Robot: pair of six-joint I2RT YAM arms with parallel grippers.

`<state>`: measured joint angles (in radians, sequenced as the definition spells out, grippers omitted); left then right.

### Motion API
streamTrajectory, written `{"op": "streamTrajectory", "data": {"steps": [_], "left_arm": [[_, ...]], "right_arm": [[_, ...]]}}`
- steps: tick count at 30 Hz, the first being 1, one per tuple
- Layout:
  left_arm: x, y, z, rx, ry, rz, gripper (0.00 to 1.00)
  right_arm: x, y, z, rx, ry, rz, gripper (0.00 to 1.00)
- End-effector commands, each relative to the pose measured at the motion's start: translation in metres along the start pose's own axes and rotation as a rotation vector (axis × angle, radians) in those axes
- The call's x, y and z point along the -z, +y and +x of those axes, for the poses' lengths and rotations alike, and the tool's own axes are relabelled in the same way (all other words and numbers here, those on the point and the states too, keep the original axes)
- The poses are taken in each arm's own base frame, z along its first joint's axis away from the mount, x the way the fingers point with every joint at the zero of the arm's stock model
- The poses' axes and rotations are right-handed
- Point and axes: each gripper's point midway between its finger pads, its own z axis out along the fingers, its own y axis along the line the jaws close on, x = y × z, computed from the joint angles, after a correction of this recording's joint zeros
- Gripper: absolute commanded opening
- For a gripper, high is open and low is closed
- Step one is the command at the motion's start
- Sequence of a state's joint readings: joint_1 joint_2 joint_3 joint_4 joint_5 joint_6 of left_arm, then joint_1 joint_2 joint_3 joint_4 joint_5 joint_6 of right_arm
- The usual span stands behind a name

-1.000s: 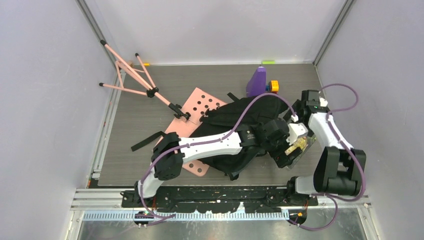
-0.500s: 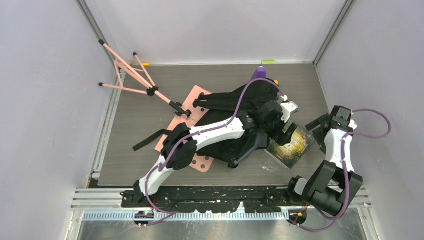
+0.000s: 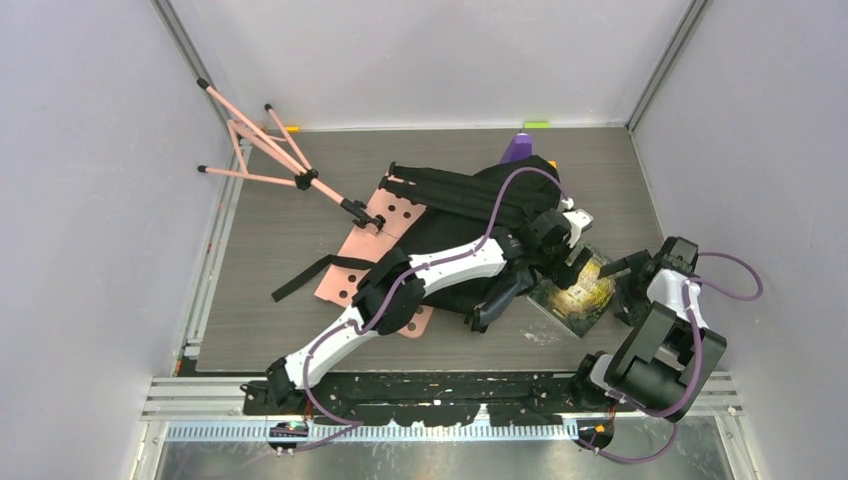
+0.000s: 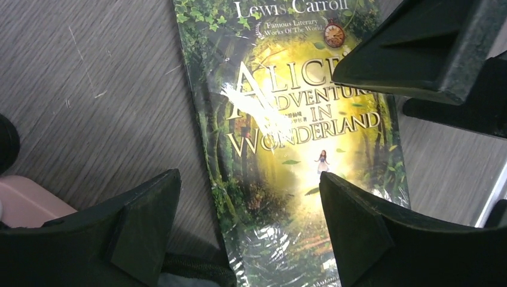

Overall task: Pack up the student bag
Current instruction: Pick up the book from the center of the board.

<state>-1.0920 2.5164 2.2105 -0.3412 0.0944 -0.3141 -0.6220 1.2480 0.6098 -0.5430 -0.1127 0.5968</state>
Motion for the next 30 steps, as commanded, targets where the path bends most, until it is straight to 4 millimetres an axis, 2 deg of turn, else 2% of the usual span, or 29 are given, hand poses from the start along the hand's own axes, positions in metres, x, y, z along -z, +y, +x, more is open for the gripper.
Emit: {"op": "streamTrajectory", "data": {"steps": [1,9,12,16,20,23,30], "left_arm": [[-0.011,0.057,0.022,0.090,0.081,-0.102,0.89],[-0.026,0.046,0.057,0.203,0.190,-0.016,0.89],[-0.026,0.035,0.061,0.237,0.209,0.042,0.88],[-0.011,0.002,0.032,0.305,0.124,0.193,0.87],[0.015,-0.026,-0.018,0.305,-0.001,0.290,0.87],[0.034,-0.044,-0.047,0.301,-0.072,0.351,0.87],[0.067,-0.069,-0.088,0.311,-0.175,0.431,0.86]], "right_arm": [[-0.008,0.014,-0.002,-0.026,0.008,-0.073,0.98],[-0.020,0.024,0.007,-0.054,0.054,-0.139,0.94],[-0.022,0.024,0.009,-0.055,0.056,-0.148,0.93],[-0.022,0.024,0.012,-0.058,0.057,-0.163,0.91],[-0.022,0.022,0.015,-0.060,0.057,-0.160,0.89],[-0.023,0.020,0.017,-0.059,0.059,-0.155,0.89],[-0.024,0.018,0.020,-0.063,0.069,-0.153,0.88]]}}
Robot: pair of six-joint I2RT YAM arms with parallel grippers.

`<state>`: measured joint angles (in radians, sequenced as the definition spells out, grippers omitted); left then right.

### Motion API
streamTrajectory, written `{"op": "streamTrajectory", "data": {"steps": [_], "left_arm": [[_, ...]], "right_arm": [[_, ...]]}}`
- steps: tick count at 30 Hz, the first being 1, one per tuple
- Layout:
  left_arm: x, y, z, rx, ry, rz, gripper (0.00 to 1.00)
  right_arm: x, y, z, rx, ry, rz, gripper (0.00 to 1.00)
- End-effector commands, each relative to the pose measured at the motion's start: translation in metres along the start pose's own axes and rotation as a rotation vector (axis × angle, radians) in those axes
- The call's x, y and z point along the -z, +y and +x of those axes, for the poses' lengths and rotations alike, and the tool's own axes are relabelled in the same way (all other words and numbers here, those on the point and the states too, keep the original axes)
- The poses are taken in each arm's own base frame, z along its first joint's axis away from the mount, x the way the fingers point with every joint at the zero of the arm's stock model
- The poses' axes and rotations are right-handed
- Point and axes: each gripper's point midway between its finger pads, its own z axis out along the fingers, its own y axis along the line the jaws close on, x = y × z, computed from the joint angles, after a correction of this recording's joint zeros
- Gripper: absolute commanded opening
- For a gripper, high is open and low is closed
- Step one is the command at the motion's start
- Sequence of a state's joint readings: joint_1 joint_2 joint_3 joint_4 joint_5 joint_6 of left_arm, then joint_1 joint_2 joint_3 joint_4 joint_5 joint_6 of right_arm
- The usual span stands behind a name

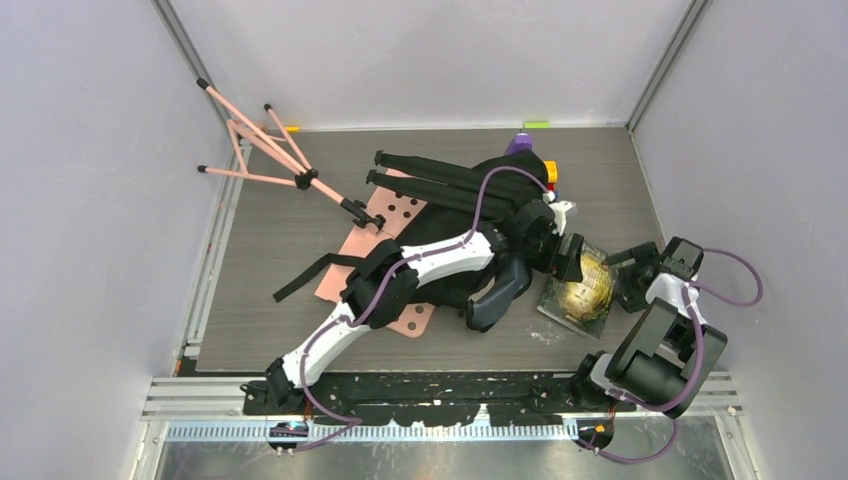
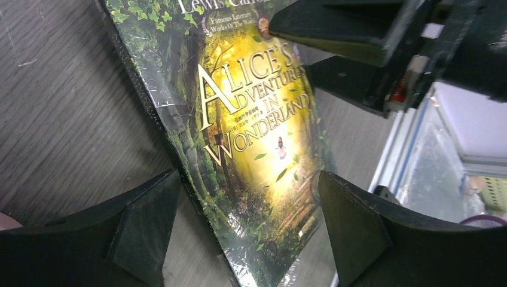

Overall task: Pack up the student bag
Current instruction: Pick up the book from the center of the board.

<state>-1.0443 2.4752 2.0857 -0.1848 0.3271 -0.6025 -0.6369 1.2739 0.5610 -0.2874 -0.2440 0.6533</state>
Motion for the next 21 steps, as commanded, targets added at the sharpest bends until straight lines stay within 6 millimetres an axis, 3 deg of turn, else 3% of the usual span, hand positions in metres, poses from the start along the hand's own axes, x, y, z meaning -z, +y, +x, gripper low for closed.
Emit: {"op": "streamTrajectory", "data": {"steps": [1,5,10,16,21], "left_arm": [[0.052,-0.087,-0.068,-0.005,-0.157,0.250,0.86],[0.069,-0.096,-0.076,-0.006,-0.205,0.259,0.86],[0.087,-0.093,-0.075,0.007,-0.239,0.227,0.86],[0.112,-0.081,-0.068,0.001,-0.282,0.144,0.86],[0.131,-0.065,-0.055,-0.066,-0.257,0.041,0.86]], "right_arm": [[-0.007,-0.022,0.042,-0.039,0.137,0.050,0.87],[-0.008,-0.017,0.053,-0.021,0.163,0.024,0.86],[-0.010,-0.002,0.075,0.002,0.199,-0.006,0.84],[-0.012,0.027,0.103,0.024,0.233,-0.070,0.84],[-0.014,0.032,0.109,0.066,0.210,-0.054,0.84]]}}
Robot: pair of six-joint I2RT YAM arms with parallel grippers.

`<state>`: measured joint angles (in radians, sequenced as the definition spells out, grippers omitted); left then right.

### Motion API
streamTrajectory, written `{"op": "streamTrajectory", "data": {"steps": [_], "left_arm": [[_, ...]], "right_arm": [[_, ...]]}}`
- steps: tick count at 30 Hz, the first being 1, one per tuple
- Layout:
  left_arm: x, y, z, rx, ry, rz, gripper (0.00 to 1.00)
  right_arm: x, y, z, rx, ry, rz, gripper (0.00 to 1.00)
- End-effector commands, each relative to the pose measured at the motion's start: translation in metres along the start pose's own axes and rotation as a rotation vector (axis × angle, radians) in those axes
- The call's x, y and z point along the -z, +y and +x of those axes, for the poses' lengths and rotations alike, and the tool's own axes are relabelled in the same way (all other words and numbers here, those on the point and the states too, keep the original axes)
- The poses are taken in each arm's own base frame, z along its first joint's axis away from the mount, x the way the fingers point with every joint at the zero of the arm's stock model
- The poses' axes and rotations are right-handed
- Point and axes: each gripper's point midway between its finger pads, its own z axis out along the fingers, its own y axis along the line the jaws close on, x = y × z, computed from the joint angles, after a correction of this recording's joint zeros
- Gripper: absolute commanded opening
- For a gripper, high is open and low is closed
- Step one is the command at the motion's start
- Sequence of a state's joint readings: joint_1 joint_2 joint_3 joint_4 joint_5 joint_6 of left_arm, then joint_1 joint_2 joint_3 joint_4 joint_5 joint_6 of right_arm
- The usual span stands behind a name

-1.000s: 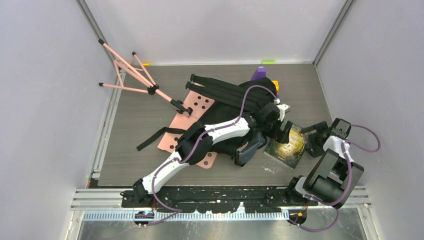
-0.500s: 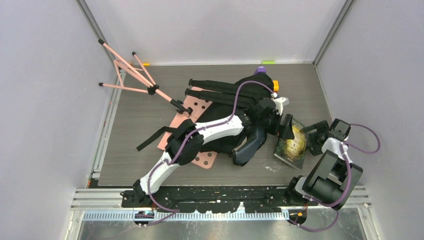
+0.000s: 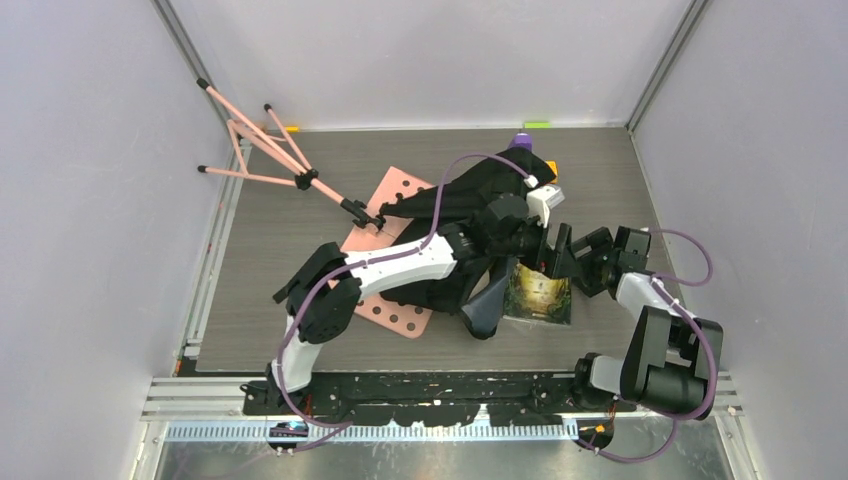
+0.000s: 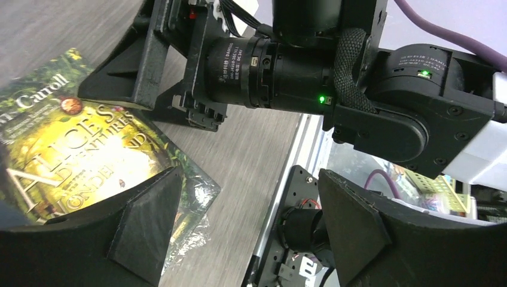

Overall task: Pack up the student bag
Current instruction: Pick up the book from the center of the board.

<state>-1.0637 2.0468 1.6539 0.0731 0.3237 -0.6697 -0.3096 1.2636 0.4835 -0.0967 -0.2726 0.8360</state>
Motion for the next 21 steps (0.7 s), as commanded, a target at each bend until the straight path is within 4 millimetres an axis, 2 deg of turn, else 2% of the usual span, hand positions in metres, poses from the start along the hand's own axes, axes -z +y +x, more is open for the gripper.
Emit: {"op": "streamTrajectory", "data": {"steps": [1,4,6,13,18,21], "left_arm": [[0.031,0.017,-0.022,-0.067,-0.059,-0.125,0.86],[0.038,0.036,-0.005,-0.063,-0.029,-0.197,0.87],[0.037,0.040,0.008,-0.046,0.000,-0.193,0.87],[0.019,0.043,0.040,-0.030,0.076,-0.191,0.86],[0.008,0.028,0.059,-0.134,0.126,-0.201,0.86],[0.008,0.040,0.066,-0.164,0.145,-0.271,0.86]], "right_arm": [[-0.005,-0.031,0.038,-0.049,0.094,0.136,0.84],[-0.006,-0.031,0.039,-0.041,0.094,0.141,0.84],[-0.005,-0.033,0.038,-0.029,0.082,0.153,0.84],[0.012,-0.041,0.012,0.123,-0.012,0.245,0.88],[0.018,-0.045,0.006,0.162,-0.026,0.287,0.88],[0.022,-0.049,0.000,0.175,-0.047,0.318,0.90]]}}
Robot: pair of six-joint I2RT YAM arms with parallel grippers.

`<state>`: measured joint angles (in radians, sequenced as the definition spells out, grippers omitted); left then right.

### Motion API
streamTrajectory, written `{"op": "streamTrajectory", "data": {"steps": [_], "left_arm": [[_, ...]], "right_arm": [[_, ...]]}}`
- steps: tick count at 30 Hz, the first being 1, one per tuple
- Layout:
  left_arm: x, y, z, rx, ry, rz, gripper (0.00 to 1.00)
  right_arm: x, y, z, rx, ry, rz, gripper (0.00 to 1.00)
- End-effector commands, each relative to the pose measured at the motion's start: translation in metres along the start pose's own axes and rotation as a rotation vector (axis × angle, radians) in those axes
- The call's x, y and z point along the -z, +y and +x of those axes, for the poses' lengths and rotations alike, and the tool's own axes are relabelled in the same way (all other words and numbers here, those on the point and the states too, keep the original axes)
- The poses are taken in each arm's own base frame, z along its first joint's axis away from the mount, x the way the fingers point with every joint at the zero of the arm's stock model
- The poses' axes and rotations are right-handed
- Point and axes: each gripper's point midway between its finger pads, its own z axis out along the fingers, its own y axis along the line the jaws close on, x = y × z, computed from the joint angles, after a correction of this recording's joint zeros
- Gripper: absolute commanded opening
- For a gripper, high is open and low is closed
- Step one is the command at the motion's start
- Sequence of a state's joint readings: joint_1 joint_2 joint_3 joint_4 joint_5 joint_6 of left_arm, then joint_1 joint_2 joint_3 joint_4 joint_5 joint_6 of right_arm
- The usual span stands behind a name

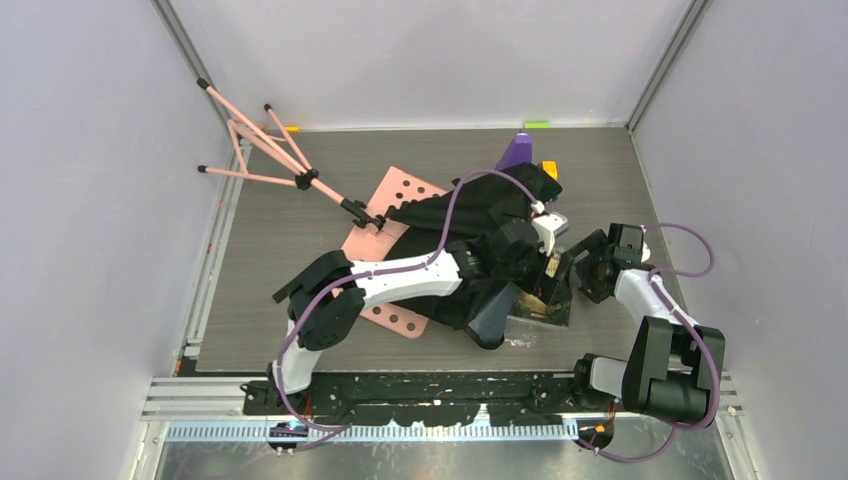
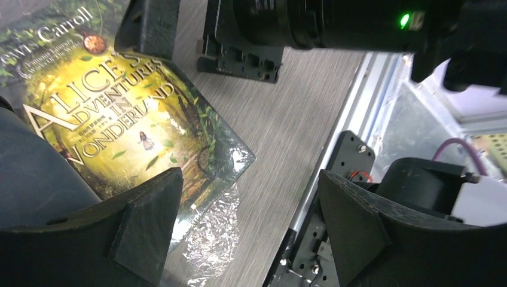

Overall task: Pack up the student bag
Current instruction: Pick up the book from the center of the board.

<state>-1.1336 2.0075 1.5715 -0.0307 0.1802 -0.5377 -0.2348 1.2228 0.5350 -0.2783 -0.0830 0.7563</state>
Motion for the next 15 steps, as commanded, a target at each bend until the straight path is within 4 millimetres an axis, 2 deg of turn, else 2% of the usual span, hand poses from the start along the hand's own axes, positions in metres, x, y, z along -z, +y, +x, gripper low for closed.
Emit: {"op": "streamTrajectory", "data": {"steps": [1,6,8,12,15], "left_arm": [[-0.004,0.029,0.024,-0.048,0.068,-0.153,0.86],[-0.016,0.058,0.067,-0.065,0.194,-0.227,0.86],[-0.019,0.076,0.084,-0.085,0.269,-0.291,0.87],[-0.009,0.123,0.090,-0.070,0.288,-0.432,0.87],[0.000,0.149,0.087,-0.011,0.270,-0.482,0.88]], "right_arm": [[0.008,-0.031,0.000,0.055,-0.012,0.151,0.90],[0.016,-0.030,-0.009,0.057,-0.043,0.163,0.92],[0.017,-0.030,-0.009,0.054,-0.043,0.165,0.92],[0.017,-0.032,-0.009,0.052,-0.037,0.178,0.92],[0.018,-0.034,-0.008,0.051,-0.038,0.186,0.92]]}}
